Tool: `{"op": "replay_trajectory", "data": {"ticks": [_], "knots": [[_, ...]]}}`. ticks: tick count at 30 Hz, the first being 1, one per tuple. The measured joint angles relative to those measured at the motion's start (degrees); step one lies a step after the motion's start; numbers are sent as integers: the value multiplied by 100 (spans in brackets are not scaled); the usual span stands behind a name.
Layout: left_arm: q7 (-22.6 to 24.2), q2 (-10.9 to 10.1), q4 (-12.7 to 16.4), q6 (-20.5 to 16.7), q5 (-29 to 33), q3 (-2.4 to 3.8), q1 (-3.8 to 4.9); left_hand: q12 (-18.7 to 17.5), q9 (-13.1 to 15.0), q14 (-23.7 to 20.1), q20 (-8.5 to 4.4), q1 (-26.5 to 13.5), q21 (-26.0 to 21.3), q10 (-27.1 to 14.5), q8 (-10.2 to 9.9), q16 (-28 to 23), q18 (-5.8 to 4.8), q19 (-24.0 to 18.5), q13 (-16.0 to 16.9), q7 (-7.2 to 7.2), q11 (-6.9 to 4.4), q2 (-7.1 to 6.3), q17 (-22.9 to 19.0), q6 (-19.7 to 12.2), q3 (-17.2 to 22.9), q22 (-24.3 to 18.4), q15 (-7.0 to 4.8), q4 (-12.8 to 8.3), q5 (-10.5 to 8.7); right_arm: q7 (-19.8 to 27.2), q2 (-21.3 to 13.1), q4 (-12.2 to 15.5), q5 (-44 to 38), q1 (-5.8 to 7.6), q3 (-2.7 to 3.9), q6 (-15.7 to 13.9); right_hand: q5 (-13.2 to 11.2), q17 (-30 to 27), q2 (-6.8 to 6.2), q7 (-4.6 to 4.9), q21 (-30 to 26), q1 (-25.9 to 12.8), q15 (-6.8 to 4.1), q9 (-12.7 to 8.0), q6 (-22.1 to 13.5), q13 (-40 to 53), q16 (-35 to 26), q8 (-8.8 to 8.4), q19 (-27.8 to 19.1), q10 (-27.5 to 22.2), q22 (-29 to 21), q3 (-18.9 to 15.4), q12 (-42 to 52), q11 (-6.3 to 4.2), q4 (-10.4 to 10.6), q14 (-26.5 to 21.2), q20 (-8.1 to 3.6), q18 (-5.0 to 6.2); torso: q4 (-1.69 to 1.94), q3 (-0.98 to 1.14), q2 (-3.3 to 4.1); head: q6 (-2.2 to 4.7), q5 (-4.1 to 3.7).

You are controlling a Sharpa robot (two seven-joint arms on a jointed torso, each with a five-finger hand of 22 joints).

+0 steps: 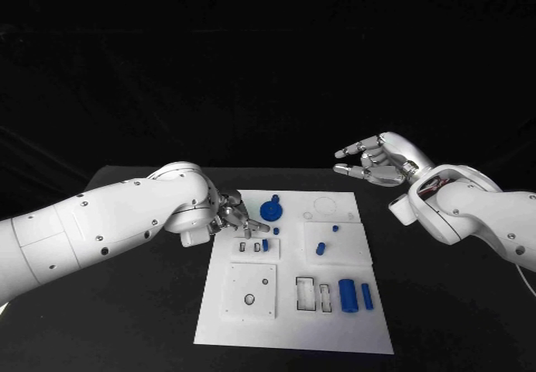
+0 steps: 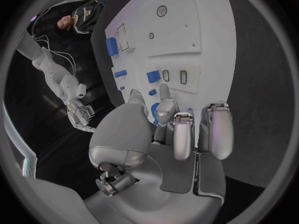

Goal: Assemble the parts on the task board

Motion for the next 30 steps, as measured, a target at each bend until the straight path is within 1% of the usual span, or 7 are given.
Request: {"op": "replay_trajectory", "data": {"ticks": [5, 10, 16, 22, 26, 28, 30], "knots": [[-78, 229, -207, 191, -191, -21, 20, 0, 39, 0, 0, 27, 0, -21, 30, 0, 0, 0, -16, 10, -20, 26, 0, -51, 0, -1, 0, 0, 0, -12, 15, -22, 8, 1, 0, 20, 23, 0, 0, 0, 0, 0, 0, 0, 0, 0, 0, 0, 0, 0, 0, 0, 0, 0, 0, 0, 0, 0, 2, 1, 1, -7, 12], [-139, 434, -419, 384, -341, -69, 23, 0, 59, 0, 0, 56, 0, -21, 30, 0, 0, 0, -28, 10, -20, 56, -1, -51, 0, -1, 0, 0, 0, -22, 25, -33, 8, 2, 0, 40, 34, 0, 0, 0, 0, 0, 0, -1, 0, 0, 0, 0, 0, 0, -1, 0, 0, 0, 0, 0, 0, 0, 9, 1, 1, -13, 20], [-177, 577, -511, 495, -440, -90, 24, 0, 76, 0, 1, 57, 0, -21, 48, 0, 0, 0, -11, 10, -20, 57, -1, -92, 0, -1, 0, 0, 0, -38, 48, -57, -2, 2, 0, 61, 34, -1, 0, 0, 0, 0, 0, -1, 0, 0, 0, 0, 0, 0, -1, 0, -26, 0, 0, 0, 0, 0, 13, 5, 2, -12, 22], [-195, 669, -567, 550, -488, -118, 25, 4, 139, 0, 1, 92, 0, -21, 97, 0, 1, 0, 21, 10, -20, 137, -1, -92, 0, -1, 0, 0, 0, -54, 72, -79, -9, 2, -1, 83, 67, -1, 0, -20, -24, 0, 0, -1, -20, 0, -23, 0, 0, 0, -1, -17, -26, 0, 17, 0, 0, 0, 16, 12, 2, -12, 15], [-200, 710, -597, 561, -498, -133, 25, 33, 196, 0, 1, 122, 27, -21, 142, 0, 2, 0, 42, 10, -20, 166, -1, -92, -1, -2, 0, -2, 104, -63, 82, -97, -12, 2, -1, 92, 67, -1, 0, -21, -24, 0, 0, -1, -20, 0, -23, 0, 0, 0, -2, -17, -49, 0, 17, 0, 0, 0, 20, 12, 2, -23, 4], [-202, 736, -614, 566, -498, -141, 25, 65, 254, 0, 1, 146, 27, -21, 164, 0, 1, 0, 56, -1, -20, 190, -2, -104, -40, -2, 0, 8, 221, -68, 90, -109, -14, 2, -1, 97, 66, -1, 0, -21, -24, 0, 0, -2, -20, 0, -23, 0, 0, 0, -1, -17, -49, 0, 17, 0, 0, 0, 23, 12, 2, -25, 1], [-203, 759, -626, 572, -498, -149, 25, 65, 290, 0, 1, 146, 27, -21, 190, 0, 1, 0, 66, -10, -20, 190, -2, -112, -39, -2, 1, 8, 281, -75, 98, -117, -15, 2, -1, 103, 66, -1, 0, -21, -24, 0, 0, -2, -20, 0, -23, 0, 0, 0, -2, -17, -48, 0, 17, 0, 0, 0, 23, 12, 1, -26, -3]]}}
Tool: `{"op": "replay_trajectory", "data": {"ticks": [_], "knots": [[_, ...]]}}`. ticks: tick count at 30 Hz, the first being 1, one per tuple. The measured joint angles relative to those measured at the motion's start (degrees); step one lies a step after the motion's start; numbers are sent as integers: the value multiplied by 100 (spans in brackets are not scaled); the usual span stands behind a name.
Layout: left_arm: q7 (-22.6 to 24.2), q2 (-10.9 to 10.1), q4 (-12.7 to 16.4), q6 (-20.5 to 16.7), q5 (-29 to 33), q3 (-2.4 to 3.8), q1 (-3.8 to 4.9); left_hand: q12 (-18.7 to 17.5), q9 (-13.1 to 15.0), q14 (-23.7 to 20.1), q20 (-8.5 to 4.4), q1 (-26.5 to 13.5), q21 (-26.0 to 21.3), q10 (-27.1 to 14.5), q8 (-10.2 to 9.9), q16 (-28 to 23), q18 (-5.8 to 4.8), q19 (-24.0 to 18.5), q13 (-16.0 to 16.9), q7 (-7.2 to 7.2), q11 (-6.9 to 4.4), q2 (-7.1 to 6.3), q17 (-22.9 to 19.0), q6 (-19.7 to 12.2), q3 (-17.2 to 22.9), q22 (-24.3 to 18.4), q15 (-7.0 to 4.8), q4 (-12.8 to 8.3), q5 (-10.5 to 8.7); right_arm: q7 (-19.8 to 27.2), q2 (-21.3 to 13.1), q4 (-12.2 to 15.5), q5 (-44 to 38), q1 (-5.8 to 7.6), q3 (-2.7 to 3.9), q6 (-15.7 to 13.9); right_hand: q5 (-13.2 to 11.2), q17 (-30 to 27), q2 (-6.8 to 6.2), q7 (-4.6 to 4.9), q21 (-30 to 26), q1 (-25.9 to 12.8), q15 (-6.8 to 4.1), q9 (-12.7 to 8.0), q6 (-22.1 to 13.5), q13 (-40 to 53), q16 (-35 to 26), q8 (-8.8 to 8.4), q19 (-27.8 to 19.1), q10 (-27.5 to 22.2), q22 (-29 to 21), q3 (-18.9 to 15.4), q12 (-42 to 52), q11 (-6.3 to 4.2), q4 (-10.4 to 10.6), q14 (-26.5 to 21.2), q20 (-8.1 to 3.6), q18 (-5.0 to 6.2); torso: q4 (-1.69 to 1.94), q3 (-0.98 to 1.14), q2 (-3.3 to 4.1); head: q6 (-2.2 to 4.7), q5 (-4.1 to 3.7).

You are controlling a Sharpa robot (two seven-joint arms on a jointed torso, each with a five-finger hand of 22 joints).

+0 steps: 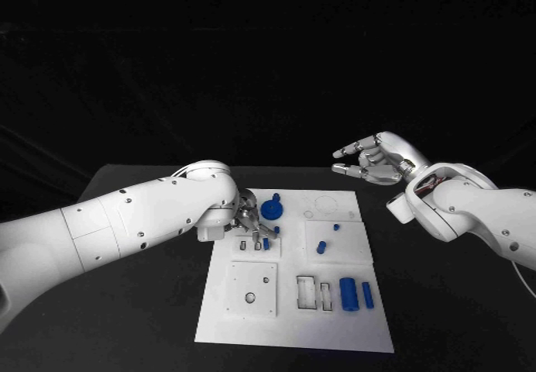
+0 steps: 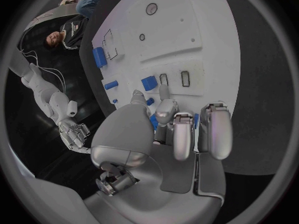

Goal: Assemble the parts on the task board

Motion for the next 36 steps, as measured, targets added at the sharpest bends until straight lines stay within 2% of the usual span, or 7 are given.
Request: {"op": "replay_trajectory", "data": {"ticks": [2, 6, 8, 26, 29, 33, 36], "knots": [[-1, 21, -12, 7, 0, -9, 0, 0, 38, 0, 0, 30, 0, 0, 8, 0, 1, 0, 6, 2, 0, 30, 0, -2, -16, 0, 0, -16, 94, -7, 6, -4, 0, 0, 0, 8, 0, 3, 0, 0, 0, 0, 0, 0, 0, 0, 0, 0, 0, 0, 0, 0, 0, 0, 0, 0, 0, 0, 3, 1, 0, -3, -12], [-2, 51, -33, 14, 3, -22, -1, 0, 126, 0, 0, 93, -1, 0, 35, 0, 0, 0, 12, 1, 0, 32, 0, -60, -33, 0, 0, -1, 478, -17, 20, -10, 0, 0, 0, 21, 21, 5, 0, 0, 0, 0, 0, 0, 0, 0, 0, 0, 0, 0, 5, -16, -21, 0, 16, 0, 0, 0, 8, 3, -3, -8, -43], [-2, 61, -38, 16, 5, -26, -2, 0, 142, 0, 0, 113, -1, 0, 35, 0, 0, 0, 13, 1, 0, 52, 0, -60, -47, 0, 0, -16, 539, -21, 28, -13, 1, 0, 0, 27, 21, 5, 0, 0, 0, 0, 0, 0, 0, 0, 0, 0, 0, 0, 5, -16, -21, 0, 16, 0, 0, 0, 10, 3, -3, -15, -46], [-3, 115, -50, 27, 30, -44, -3, 28, 176, 0, 1, 136, 18, 0, 56, 0, 1, 0, 32, 1, 0, 29, -1, -60, -47, -1, 0, -15, 605, -54, 84, -46, 5, 0, -1, 97, 44, 3, 0, 0, 0, 0, 0, -1, 0, 0, 0, 0, 0, 0, 3, -47, -20, 0, 16, 0, 0, 0, 23, 10, -10, -17, -60], [-3, 120, -51, 36, 41, -46, -3, 28, 189, 0, 1, 165, 18, 0, 56, 0, 1, 0, 32, 1, 1, 59, -1, -60, -48, -1, 0, -17, 622, -58, 92, -49, 5, 0, -1, 110, 44, 3, 0, 0, 0, 0, 0, -1, 0, 0, 0, 0, 0, 0, 3, -47, -20, 0, 16, 0, 0, 0, 23, 10, -10, -10, -64], [-3, 122, -50, 59, 60, -50, -3, 28, 204, 0, 1, 211, 18, 11, 56, 0, 0, 0, 32, 2, -11, 13, -1, -60, -63, -1, 0, -32, 634, -63, 100, -54, 5, 0, -1, 125, 75, 3, 0, 0, 0, 0, 0, -1, 0, 0, -19, 0, 0, 0, 3, -47, -20, 0, 16, 0, 0, 0, 23, 10, -10, -5, -65], [-3, 124, -49, 79, 72, -53, -4, 28, 211, 0, 1, 242, 18, 21, 56, 0, 1, 0, 31, 2, -20, 44, -1, -60, -63, -1, 1, -32, 634, -65, 106, -57, 5, 0, -1, 132, 78, 3, 0, 0, 0, 0, 0, -1, 0, 0, -22, 0, 0, 0, 3, -47, -20, 0, 16, 0, 0, 0, 24, 10, -10, -5, -65]]}}
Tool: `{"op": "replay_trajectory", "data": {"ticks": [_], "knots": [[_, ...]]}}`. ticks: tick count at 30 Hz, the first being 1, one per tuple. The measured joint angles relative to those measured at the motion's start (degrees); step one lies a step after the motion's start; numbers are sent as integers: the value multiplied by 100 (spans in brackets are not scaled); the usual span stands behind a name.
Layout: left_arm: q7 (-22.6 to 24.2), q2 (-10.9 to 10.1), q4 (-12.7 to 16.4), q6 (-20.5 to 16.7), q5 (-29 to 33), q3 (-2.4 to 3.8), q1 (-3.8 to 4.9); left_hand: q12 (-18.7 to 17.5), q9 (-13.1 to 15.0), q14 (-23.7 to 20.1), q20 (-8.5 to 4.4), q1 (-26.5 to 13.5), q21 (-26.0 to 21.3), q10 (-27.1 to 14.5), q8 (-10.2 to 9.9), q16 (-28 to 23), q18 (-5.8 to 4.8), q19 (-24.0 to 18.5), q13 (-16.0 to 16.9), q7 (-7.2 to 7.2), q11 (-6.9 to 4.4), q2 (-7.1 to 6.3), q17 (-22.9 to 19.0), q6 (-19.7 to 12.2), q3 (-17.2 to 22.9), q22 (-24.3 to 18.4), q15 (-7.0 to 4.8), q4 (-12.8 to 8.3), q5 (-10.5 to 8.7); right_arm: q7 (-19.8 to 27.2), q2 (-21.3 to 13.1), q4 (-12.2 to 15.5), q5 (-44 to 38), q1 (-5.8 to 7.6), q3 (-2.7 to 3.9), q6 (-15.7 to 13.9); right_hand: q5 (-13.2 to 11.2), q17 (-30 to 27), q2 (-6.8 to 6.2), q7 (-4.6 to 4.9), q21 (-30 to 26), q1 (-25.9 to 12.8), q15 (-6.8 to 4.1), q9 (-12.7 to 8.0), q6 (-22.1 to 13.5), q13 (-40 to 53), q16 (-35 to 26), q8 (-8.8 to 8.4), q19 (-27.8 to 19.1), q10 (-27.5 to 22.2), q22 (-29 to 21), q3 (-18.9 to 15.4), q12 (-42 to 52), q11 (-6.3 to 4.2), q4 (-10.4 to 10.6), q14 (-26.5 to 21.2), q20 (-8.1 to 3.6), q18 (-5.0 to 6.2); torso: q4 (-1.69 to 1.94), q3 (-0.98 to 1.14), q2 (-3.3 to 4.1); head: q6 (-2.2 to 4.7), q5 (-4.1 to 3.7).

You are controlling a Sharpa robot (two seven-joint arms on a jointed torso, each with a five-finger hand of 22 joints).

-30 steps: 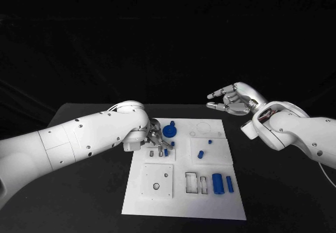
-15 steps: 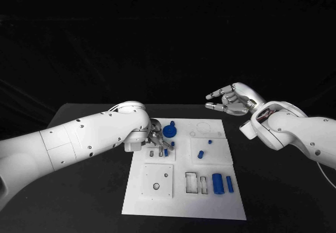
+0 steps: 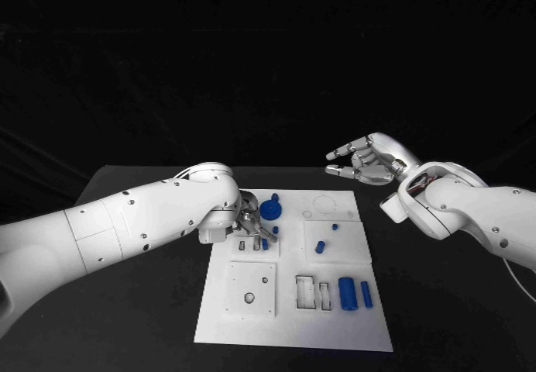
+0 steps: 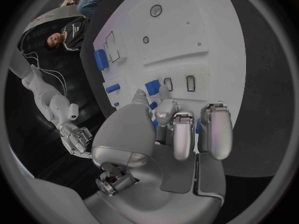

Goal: Assemble the parts on the task board

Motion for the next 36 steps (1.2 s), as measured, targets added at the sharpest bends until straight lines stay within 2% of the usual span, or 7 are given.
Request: {"op": "replay_trajectory", "data": {"ticks": [9, 14, 17, 26, 32, 36], "knots": [[0, 3, 1, 71, 26, -6, 0, 0, 35, 0, 0, 109, 22, 0, 22, 0, 0, 0, 9, -2, 0, 26, 4, -2, 0, 0, 0, 0, 57, -7, 13, -8, 0, 0, -1, 28, 4, -1, 25, 0, 0, -25, 0, 0, 0, 0, 0, 0, 0, 0, -1, 0, 0, 0, 0, 0, 0, 0, 4, 3, 0, -5, -3], [0, 4, 1, 75, 56, -6, 0, 0, 79, 0, 0, 290, 22, 0, 22, 0, 0, 0, 8, -22, 0, 98, 4, -22, 34, 0, 0, -34, 196, -10, 16, -12, 0, 0, -1, 40, 32, -1, 24, 0, 0, -24, 0, -1, 0, 0, 0, 0, 0, 0, -1, 0, 1, 0, 0, 0, 0, 0, 4, 4, 1, -8, -7], [0, 4, 1, 67, 91, -6, 0, 0, 100, 0, 0, 428, 22, 0, 22, 0, -1, 0, -3, -11, 0, 141, 4, -73, 85, 0, 0, -48, 461, -12, 21, -16, 0, 0, -1, 46, 32, -1, 24, 0, 0, -24, 0, 0, 0, 0, 0, 0, 0, 0, -1, 0, 0, 0, 0, 0, 0, 0, 4, 4, 1, -8, -15], [12, 15, -6, 21, 245, -8, 0, -34, 114, -21, -13, 993, 22, -7, -89, 0, 0, 13, -54, -42, -6, 99, 3, -104, 271, 0, -20, -189, 1491, -16, 45, -35, 0, -2, -1, 68, 67, -2, 24, 0, -23, -24, 0, -1, 0, 0, 0, 0, 0, 0, -2, 0, 1, 0, 0, 0, 0, 0, 9, 4, 2, -33, -17], [18, 16, -7, -27, 340, -11, -2, -82, 114, -6, -26, 1316, 22, -32, -172, 0, 0, 16, -77, -30, -31, 75, 3, -156, 476, -1, -34, -249, 1894, -17, 60, -46, 0, -2, -2, 80, 99, -2, 24, 0, -23, -24, 0, -1, 0, 0, 0, 0, 0, 0, -2, -16, 1, 0, -16, 0, 0, 0, 12, 7, 0, -36, 4], [27, -4, 0, -85, 404, -12, -2, -120, 121, -18, -41, 1573, 22, -43, -218, 0, 0, 1, -94, 2, -40, 76, 3, -206, 747, -1, -63, -310, 2014, -18, 64, -50, 0, -2, -3, 88, 99, -2, 24, 0, -23, -24, 0, 4, 0, 0, 0, 0, 0, 0, -2, -16, 1, 0, -16, 0, 0, 0, 15, 8, -2, -34, 13]]}}
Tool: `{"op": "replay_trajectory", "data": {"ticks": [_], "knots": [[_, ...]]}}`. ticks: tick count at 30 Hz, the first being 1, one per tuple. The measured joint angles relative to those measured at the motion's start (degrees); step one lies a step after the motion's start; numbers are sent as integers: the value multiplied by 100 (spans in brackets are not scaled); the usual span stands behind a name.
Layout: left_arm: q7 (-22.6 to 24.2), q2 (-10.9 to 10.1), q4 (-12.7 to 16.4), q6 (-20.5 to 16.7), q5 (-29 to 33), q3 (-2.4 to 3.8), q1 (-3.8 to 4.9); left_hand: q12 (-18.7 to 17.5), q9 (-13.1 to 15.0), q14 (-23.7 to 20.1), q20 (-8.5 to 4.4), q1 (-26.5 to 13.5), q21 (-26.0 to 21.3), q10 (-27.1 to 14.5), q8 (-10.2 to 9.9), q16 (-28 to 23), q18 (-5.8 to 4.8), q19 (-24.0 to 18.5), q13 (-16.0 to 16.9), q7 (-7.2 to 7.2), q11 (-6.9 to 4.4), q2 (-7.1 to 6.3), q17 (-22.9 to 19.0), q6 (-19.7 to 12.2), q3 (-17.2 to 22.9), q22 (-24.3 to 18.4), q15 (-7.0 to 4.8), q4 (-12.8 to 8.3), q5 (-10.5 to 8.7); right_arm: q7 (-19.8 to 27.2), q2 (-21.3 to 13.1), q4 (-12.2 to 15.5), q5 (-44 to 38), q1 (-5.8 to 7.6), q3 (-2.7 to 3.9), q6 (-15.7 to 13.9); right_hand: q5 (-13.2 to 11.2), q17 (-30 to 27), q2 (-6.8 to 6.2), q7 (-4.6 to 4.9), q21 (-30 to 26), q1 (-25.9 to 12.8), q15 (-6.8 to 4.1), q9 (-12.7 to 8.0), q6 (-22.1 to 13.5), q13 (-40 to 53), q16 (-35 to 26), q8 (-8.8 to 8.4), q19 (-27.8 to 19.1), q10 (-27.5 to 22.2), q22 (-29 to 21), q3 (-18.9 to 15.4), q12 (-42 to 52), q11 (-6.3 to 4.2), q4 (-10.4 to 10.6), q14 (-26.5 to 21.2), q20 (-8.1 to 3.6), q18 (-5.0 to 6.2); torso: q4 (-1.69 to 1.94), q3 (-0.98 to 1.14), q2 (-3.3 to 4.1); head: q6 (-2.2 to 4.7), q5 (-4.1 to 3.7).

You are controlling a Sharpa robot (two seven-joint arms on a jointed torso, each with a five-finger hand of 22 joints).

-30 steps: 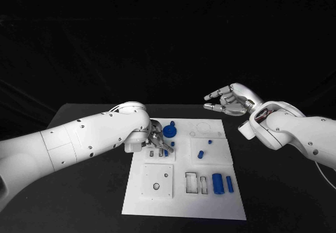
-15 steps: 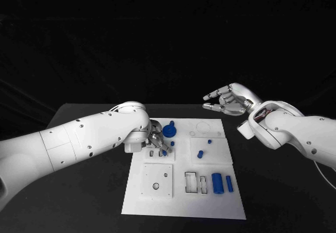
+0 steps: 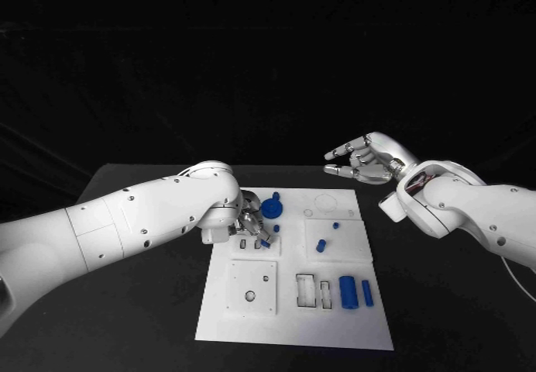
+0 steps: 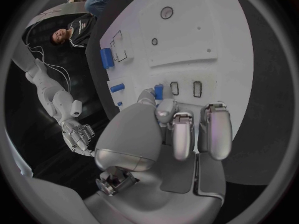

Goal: Assemble the parts on the task board

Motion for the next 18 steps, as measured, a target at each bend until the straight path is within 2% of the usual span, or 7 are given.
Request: {"op": "replay_trajectory", "data": {"ticks": [3, 8, 9, 13, 15, 18], "knots": [[12, -50, 32, -75, 44, -3, 0, -16, 43, 0, 0, 118, 0, -2, -20, 0, 0, 0, -27, 20, 3, -76, 0, -20, 135, 0, 0, 134, 22, -1, 0, -2, -2, -1, -1, 6, 24, 0, 1, 0, 0, 1, 0, 0, 0, 0, 0, 0, 0, 0, 0, 0, 0, 0, 0, 0, 0, 0, 7, -1, -2, 8, 9], [40, -166, 147, -288, 116, -4, -4, -94, 176, 0, 0, 301, 0, 24, -32, 0, 0, 0, -43, 28, 42, -275, 0, -28, 645, 0, 3, 644, 21, -3, -3, -4, -5, -2, -4, 18, 34, 0, 23, 0, 0, 23, 0, -1, 0, 5, 0, 0, 0, 0, 0, 0, 0, 0, 0, 0, 0, 0, 8, 3, -2, 28, 41], [47, -193, 180, -340, 131, -4, -7, -94, 187, -1, 0, 283, 0, 26, -32, 0, 0, 0, -42, 28, 39, -350, -1, -28, 716, 0, 3, 708, 20, -3, -3, -6, -6, -2, -4, 20, 34, 0, 23, 0, 0, 23, 0, -1, 0, 5, 0, 0, 0, 0, -1, 0, 0, 0, 0, 0, 0, 0, 9, 3, -2, 32, 44], [79, -347, 369, -586, 178, -3, -33, 0, 241, -1, 0, 46, 0, 99, 27, 0, 0, 0, 97, 30, 29, -739, -1, -27, 1471, 0, 4, 691, 17, -3, -4, -15, -8, -3, -7, 34, 34, 0, 23, 0, 0, 23, 0, -1, 0, 5, 0, 0, 0, 0, -1, 0, 0, 0, 0, 0, 0, 0, 10, 10, -2, 24, 53], [90, -419, 462, -677, 181, 0, -57, 39, 291, 0, 0, -61, 0, 137, 35, 0, 0, 0, 110, 34, 9, -873, -1, -22, 1754, 0, 2, 694, -3, -2, -6, -19, -8, -3, -8, 39, 34, 0, 23, 0, 0, 23, 0, -1, 0, 5, 0, 0, 0, 0, 2, 0, 0, 0, 0, 0, 0, 0, 10, 13, -2, 23, 54], [110, -548, 645, -845, 180, 5, -119, 36, 345, 0, 0, -182, 0, 139, 50, 0, 0, 0, 91, 39, 7, -1007, -1, -18, 2020, 0, 1, 697, -8, 2, -10, -24, -10, -4, -9, 51, 34, -1, 23, 0, 0, 23, 0, -1, 0, 5, 0, 0, 0, 0, 4, 0, 0, 0, 0, 0, 0, 0, 12, 14, -3, 20, 55]]}}
